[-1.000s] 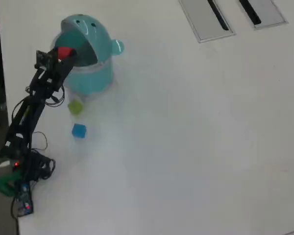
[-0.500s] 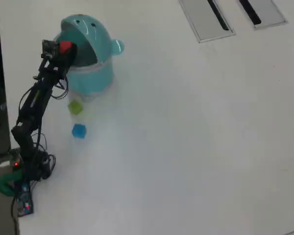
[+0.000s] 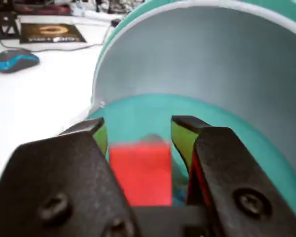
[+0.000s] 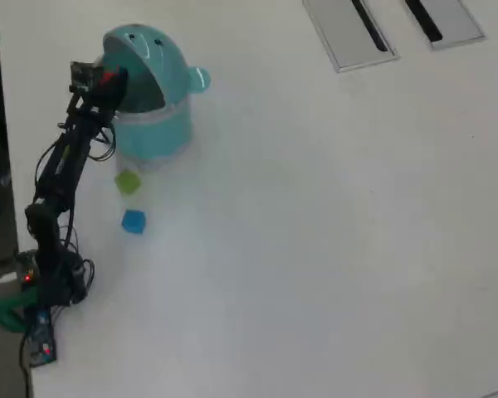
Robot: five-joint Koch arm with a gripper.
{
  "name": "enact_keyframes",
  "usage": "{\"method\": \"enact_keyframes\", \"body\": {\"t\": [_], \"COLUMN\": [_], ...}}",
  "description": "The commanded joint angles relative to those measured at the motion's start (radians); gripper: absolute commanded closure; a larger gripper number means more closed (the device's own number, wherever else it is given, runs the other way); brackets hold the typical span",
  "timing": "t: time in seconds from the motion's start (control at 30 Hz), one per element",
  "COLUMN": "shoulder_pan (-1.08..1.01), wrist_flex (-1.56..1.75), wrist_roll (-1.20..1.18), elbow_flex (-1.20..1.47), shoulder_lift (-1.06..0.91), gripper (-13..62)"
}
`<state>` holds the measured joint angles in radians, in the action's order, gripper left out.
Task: Grasp RGB lego blocks and put them in the bin one by one.
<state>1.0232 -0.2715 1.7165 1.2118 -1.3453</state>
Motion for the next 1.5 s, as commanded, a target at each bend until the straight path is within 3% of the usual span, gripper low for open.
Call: {"method": "enact_keyframes", "body": {"t": [0.0,0.07,0.33,0.83,1.47], "shoulder_pan": [0.017,0.02,0.026,-0.006,-0.109], "wrist_flex": [0.017,0.028,-0.02,-0.183,-0.43], "wrist_roll": [0.06,0.126,0.114,-0.089,-0.094], "elbow_flex": [-0.06,-0.04,-0.041,0.195,0.581], "shoulder_lift": [-0.026,-0.028,-0.075,-0.397,-0.726], "gripper": [19.2,16.3,16.5,18.1,19.8]}}
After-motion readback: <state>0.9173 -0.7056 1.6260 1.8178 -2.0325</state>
